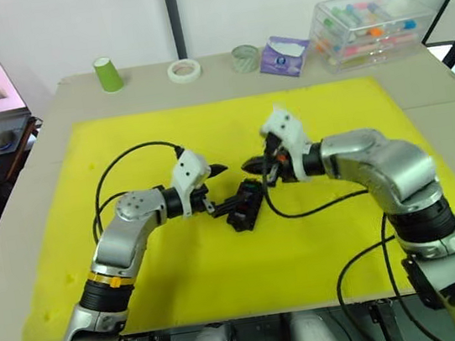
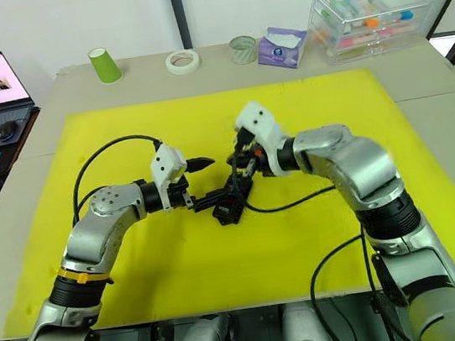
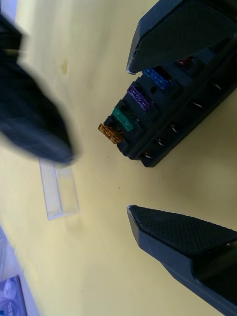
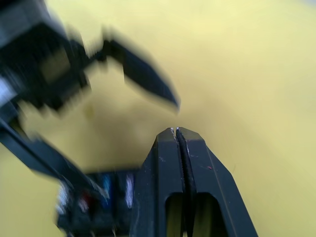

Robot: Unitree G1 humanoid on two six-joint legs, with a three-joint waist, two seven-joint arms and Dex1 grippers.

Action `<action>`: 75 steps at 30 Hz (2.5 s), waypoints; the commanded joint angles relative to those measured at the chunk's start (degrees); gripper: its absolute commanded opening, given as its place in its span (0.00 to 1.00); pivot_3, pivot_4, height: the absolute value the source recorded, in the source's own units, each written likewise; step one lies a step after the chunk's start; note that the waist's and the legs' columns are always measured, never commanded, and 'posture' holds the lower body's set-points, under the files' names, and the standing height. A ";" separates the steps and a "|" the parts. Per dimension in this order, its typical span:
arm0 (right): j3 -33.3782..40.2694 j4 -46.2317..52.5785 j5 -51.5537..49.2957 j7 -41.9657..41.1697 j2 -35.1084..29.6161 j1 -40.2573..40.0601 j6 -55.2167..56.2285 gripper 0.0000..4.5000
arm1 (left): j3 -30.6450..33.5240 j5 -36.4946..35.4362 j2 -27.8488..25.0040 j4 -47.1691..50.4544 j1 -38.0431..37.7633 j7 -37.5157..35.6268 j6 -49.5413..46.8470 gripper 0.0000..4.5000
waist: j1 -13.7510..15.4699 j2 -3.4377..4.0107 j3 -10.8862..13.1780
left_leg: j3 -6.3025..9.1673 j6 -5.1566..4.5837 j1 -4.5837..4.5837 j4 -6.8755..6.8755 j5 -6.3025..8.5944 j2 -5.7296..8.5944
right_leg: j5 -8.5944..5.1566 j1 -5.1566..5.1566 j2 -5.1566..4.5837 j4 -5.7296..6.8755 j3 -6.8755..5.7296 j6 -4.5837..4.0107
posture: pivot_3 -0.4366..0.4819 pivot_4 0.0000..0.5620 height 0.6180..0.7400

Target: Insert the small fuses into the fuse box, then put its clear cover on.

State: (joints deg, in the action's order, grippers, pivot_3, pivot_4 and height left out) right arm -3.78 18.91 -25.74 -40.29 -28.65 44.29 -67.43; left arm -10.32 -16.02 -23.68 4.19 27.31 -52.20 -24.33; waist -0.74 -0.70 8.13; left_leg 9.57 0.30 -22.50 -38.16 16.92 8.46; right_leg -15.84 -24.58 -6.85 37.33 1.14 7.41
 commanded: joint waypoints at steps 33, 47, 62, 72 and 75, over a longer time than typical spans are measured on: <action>17.56 1.09 0.78 -20.74 -31.21 -29.04 36.48 0.98 | 17.36 -4.85 -25.13 -5.62 -4.56 -14.79 6.10 1.00 | 0.13 0.05 0.04 | -0.04 -0.01 0.02 0.08 0.00 -0.02 | 0.00 0.01 0.02 -0.07 0.00 0.00 | 0.48 0.27 1.00; 19.57 -5.47 5.71 -12.97 -25.86 -32.58 44.40 0.98 | 20.86 -12.60 -20.25 3.29 -4.45 -9.25 3.37 1.00 | 1.05 0.01 0.09 | -0.03 -0.01 0.05 0.01 0.01 -0.02 | 0.00 0.11 -0.02 -0.06 0.06 0.00 | 0.48 0.27 1.00; 12.68 -18.18 7.30 -7.83 -11.52 -23.89 51.12 0.98 | 9.59 -16.15 -14.45 10.83 7.96 -10.68 -1.73 1.00 | 0.81 0.04 0.09 | -0.08 0.00 0.10 0.01 0.00 -0.04 | 0.00 0.10 0.04 -0.03 0.06 0.00 | 0.48 0.27 1.00; 9.04 -33.97 9.85 -6.03 -4.30 -16.86 54.25 0.98 | 8.07 -16.17 -13.62 13.20 5.87 -10.88 -2.24 1.00 | -0.08 0.04 0.09 | -0.04 0.00 0.10 0.03 0.00 -0.04 | 0.00 0.09 0.05 -0.03 0.05 0.00 | 0.48 0.27 1.00; 8.19 -38.42 10.71 -5.84 -3.27 -15.00 53.99 0.98 | 8.23 -16.47 -13.85 13.87 5.59 -10.72 -2.60 1.00 | -0.10 0.04 0.09 | -0.04 0.00 0.10 0.03 0.00 -0.05 | 0.00 0.08 0.06 -0.03 0.05 0.00 | 0.48 0.27 1.00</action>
State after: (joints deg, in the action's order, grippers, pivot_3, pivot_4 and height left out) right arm 4.60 -18.37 -15.43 -46.38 -32.48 27.86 -14.21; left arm -3.02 -31.91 -37.00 16.10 32.38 -62.99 -27.06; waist -0.84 -0.66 8.21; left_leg 9.53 0.30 -22.41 -38.14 16.92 8.41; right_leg -15.84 -24.49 -6.80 37.30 1.19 7.41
